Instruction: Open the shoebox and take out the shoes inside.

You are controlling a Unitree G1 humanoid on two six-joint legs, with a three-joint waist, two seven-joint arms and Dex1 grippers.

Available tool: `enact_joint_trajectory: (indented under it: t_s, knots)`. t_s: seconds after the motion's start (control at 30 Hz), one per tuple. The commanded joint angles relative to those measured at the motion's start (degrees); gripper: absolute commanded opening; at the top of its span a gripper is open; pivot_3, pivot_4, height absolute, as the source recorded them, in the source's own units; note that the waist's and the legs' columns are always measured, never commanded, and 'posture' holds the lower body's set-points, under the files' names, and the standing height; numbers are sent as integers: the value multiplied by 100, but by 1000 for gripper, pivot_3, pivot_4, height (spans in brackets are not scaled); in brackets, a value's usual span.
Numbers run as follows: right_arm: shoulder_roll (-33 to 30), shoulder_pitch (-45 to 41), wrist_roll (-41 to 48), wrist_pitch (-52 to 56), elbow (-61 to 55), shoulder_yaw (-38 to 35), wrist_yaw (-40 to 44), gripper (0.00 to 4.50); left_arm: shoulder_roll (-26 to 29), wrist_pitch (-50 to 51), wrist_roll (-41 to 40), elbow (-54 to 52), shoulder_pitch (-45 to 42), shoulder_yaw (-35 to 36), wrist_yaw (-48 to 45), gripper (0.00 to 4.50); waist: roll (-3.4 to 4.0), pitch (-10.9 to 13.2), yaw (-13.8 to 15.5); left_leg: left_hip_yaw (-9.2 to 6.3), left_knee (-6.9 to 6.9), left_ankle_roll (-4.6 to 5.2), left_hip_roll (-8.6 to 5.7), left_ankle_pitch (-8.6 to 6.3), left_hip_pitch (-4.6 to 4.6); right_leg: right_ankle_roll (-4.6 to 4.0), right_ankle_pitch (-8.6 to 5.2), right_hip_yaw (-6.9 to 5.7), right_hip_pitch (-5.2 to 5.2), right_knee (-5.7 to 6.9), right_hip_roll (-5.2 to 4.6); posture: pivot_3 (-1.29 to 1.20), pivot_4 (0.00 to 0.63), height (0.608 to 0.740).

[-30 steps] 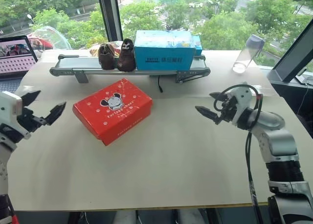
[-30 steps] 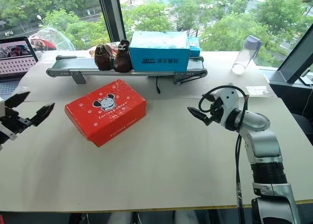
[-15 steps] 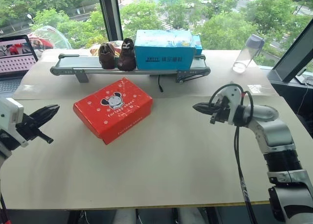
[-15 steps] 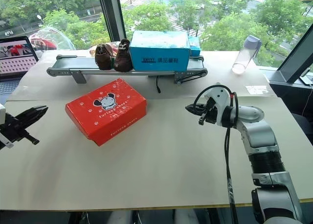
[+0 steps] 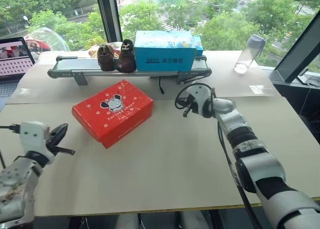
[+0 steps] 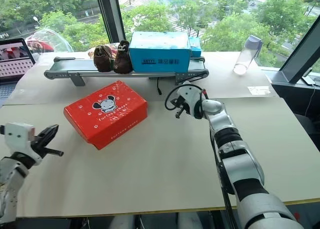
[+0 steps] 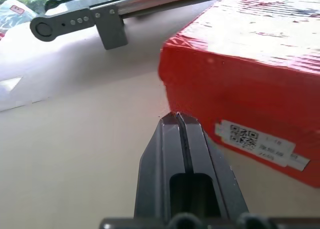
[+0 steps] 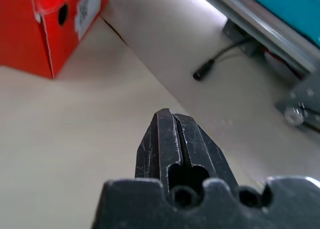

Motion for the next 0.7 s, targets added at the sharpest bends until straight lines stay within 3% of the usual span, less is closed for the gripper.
enact_joint_trajectory:
  t_s: [0.03, 0.43, 0.7]
  knots:
    - [331, -483, -41, -351, 640, -165, -183, 9, -206, -4, 363, -279, -66, -322, 396, 0, 0, 0, -8, 1, 1, 0, 0, 0, 3, 0, 0, 1, 0, 9, 0, 0, 150, 740]
    - [1636, -665, -300, -584, 1477, -161, -136, 9, -566, 27, 166, -364, -436, -563, 487, 0, 0, 0, -26, -2, 1, -2, 10, 4, 43, -14, -1, 29, 2, 59, 28, 0, 150, 740]
    - [1818, -560, -298, -786, 1274, -151, 366, 9, -722, 61, 127, -527, -367, -820, 362, 0, 0, 0, -43, 0, 1, -2, 10, 4, 43, -14, -1, 36, -1, 59, 29, 0, 150, 740]
